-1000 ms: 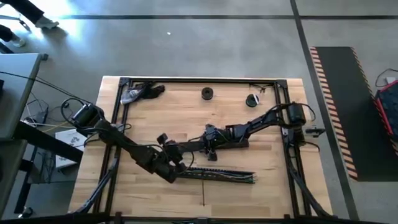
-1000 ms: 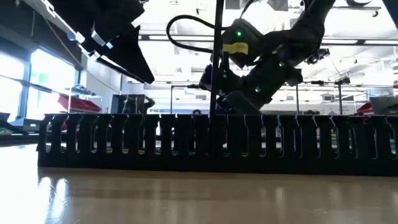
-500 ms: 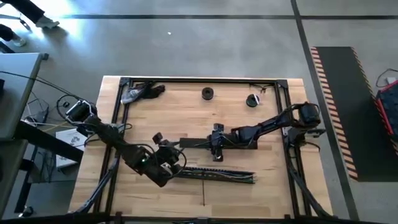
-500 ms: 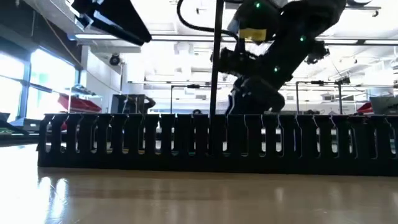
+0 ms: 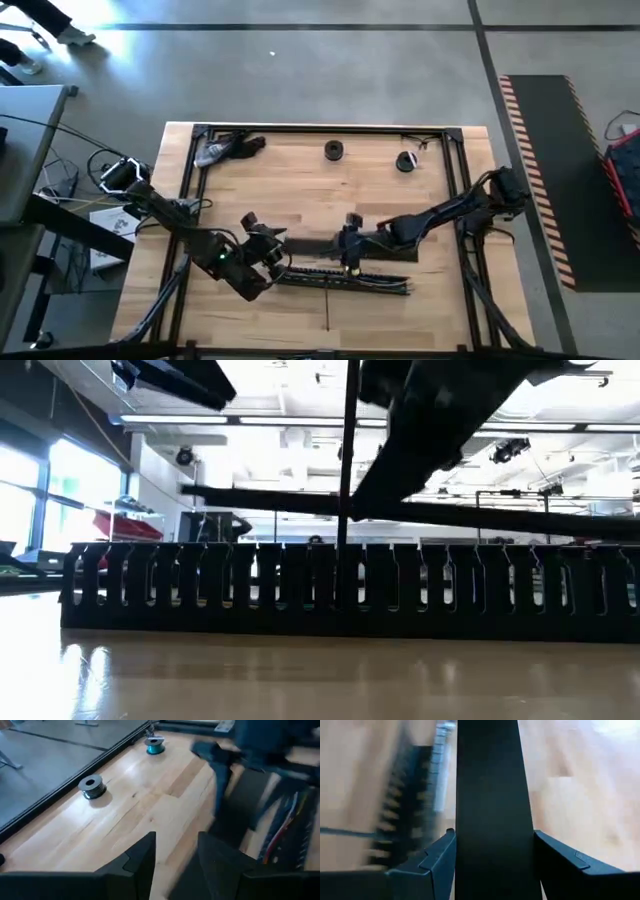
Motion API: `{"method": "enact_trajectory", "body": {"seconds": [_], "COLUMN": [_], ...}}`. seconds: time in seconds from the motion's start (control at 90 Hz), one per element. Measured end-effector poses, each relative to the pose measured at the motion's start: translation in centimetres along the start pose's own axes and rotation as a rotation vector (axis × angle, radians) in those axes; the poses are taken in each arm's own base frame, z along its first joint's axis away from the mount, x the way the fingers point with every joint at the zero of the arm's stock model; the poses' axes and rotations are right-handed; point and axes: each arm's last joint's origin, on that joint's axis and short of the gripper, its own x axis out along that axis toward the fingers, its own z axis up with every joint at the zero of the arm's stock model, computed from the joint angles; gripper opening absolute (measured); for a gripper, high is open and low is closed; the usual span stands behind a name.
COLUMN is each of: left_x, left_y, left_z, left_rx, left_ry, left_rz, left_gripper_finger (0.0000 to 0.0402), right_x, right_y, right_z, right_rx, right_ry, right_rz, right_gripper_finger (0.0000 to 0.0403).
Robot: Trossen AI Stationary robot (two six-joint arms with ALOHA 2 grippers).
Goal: Ziptie cables
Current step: Close the black cable duct
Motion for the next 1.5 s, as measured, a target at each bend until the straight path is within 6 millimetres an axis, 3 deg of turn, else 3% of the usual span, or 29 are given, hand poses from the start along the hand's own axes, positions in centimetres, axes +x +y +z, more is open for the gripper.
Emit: {"method": "enact_trajectory", "body": {"seconds": [0.267,0.422,0.789,1.178,1.5], "left_x": [-1.0,-1.0,-1.5,-1.3,-0.1], "left_y": [0.1,0.0,-0.3,-0.9,-2.6], "left_z": [0.2,0.1,-0.7,-1.9,-3.6], "left_rx": [-0.017,-0.024,-0.073,-0.088,-0.129], "left_ry": [-0.017,-0.012,0.074,0.088,0.144], "left_rz": [-0.030,-0.035,-0.111,-0.106,-0.121], "left_gripper_finger": [0.0131,0.0131,0.0131,0.0131,0.0131], "right_x": [1.2,2.1,3.1,3.3,4.8], "right_y": [3.3,4.3,5.0,5.1,5.2], "right_z": [-0.1,0.0,1.2,0.9,-0.1], "right_rx": [0.054,0.068,0.105,0.086,0.074], "right_ry": [-0.018,-0.005,0.040,0.072,0.099], "right_rz": [0.063,0.086,0.060,0.009,0.002], "right_gripper_finger": [0.0205,0.0205,0.0205,0.0205,0.0205]}}
